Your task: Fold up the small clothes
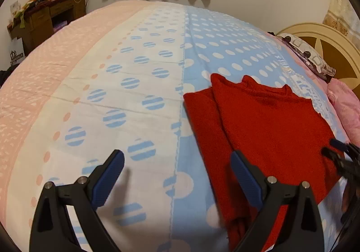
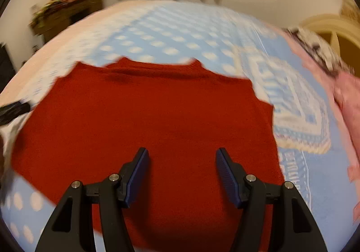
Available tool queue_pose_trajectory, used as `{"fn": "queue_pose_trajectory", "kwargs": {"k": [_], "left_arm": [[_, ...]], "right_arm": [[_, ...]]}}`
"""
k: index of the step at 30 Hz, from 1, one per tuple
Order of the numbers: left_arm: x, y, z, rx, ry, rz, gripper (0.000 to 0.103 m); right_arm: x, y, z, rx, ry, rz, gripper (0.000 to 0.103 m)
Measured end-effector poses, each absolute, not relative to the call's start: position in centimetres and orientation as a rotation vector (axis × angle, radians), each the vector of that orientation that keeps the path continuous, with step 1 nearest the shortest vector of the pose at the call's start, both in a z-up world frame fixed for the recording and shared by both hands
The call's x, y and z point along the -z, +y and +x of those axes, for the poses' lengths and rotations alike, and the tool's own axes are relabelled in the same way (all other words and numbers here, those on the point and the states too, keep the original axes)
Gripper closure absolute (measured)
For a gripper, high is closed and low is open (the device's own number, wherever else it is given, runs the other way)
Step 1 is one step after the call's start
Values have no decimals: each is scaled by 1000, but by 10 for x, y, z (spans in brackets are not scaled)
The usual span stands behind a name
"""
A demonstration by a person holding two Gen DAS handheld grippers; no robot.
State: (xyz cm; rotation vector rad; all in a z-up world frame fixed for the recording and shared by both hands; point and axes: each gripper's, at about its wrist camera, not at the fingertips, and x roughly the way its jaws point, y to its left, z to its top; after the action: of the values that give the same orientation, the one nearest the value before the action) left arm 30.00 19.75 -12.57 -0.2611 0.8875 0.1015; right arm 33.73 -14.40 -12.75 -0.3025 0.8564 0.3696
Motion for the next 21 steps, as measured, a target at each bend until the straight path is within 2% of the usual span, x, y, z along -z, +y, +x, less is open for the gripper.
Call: {"fn": "queue_pose_trajectory", "kwargs": {"k": [7, 21], "left_arm": [[123, 217, 314, -44, 876, -429, 5], [140, 213, 327, 21, 915, -484, 5]], "right_arm": [[121, -61, 268, -619, 754, -477, 39], [157, 6, 220, -723, 728, -671, 39]]}}
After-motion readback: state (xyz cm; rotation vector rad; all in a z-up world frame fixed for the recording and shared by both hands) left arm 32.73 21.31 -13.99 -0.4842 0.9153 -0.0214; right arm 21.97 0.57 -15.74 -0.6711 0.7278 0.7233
